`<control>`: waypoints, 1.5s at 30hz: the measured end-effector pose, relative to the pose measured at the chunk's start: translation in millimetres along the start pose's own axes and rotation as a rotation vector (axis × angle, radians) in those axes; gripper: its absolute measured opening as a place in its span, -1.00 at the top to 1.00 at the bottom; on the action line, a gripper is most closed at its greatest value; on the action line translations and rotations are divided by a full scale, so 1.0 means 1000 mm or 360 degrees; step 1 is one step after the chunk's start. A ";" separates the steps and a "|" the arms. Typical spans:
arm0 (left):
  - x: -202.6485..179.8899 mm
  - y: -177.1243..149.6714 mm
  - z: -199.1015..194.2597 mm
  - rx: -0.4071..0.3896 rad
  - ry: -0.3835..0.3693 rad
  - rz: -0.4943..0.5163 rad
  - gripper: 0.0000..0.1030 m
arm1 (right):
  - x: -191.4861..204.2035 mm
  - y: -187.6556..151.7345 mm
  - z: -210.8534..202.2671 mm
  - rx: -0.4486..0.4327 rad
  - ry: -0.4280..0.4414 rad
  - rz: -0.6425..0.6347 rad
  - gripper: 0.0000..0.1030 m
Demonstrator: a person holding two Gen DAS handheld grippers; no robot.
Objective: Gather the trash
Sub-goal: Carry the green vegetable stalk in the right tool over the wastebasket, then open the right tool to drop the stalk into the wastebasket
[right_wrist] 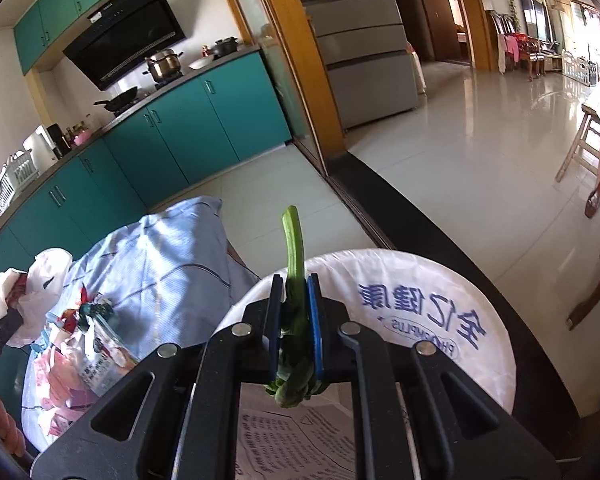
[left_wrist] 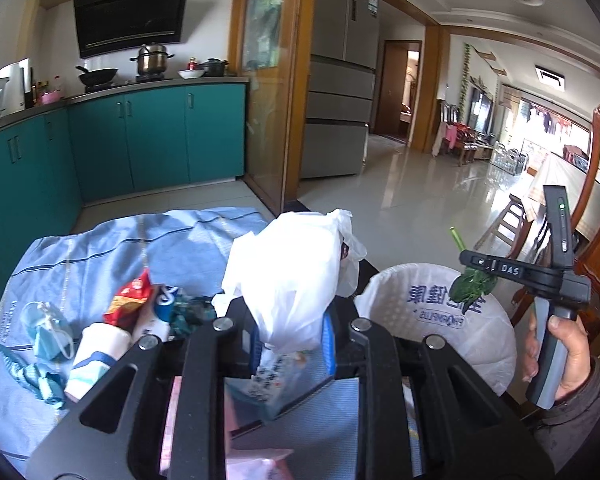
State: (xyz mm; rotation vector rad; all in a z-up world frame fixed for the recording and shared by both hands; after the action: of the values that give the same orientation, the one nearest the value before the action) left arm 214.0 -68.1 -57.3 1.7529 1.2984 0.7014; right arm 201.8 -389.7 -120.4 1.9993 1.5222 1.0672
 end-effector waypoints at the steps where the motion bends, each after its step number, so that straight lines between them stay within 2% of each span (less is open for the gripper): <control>1: -0.003 -0.001 0.002 0.0004 -0.0005 0.0008 0.54 | -0.004 -0.001 0.000 0.0010 -0.0005 0.0005 0.74; 8: -0.016 -0.005 0.011 0.0034 -0.0010 0.0040 0.53 | -0.021 -0.008 0.010 0.0103 -0.0062 0.0043 0.74; 32: -0.028 -0.009 0.020 0.0072 0.0010 0.0048 0.53 | -0.036 -0.015 0.019 0.0238 -0.0165 0.0078 0.73; 33: -0.027 -0.009 0.020 0.0073 0.0006 0.0042 0.53 | -0.037 -0.015 0.019 0.0242 -0.0152 0.0095 0.65; 37: -0.027 -0.010 0.022 0.0088 -0.0019 0.0020 0.53 | -0.042 -0.010 0.010 0.0192 -0.0126 0.0157 -0.13; 41: -0.034 -0.013 0.029 0.0111 -0.0086 0.0000 0.53 | -0.044 -0.004 -0.005 0.0097 -0.0137 0.0177 -0.31; 45: -0.061 -0.017 0.046 0.0179 -0.0290 0.0004 0.52 | -0.053 0.003 -0.016 0.0018 -0.0132 0.0269 -0.38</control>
State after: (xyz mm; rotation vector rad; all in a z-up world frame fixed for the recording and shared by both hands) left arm 224.0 -137.2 -92.4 1.8621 1.2312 0.4652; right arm 185.2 -442.9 -125.2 2.1838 1.3396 1.0272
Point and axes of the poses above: each gripper's, at about its wrist camera, not at the fingertips, and z roughly the way its jaws point, x to its left, y to its top, the point moved 2 cm from there along z, roughly the way its jaws point, and after that the axes turned 2 degrees about z, right-handed, at the moved point
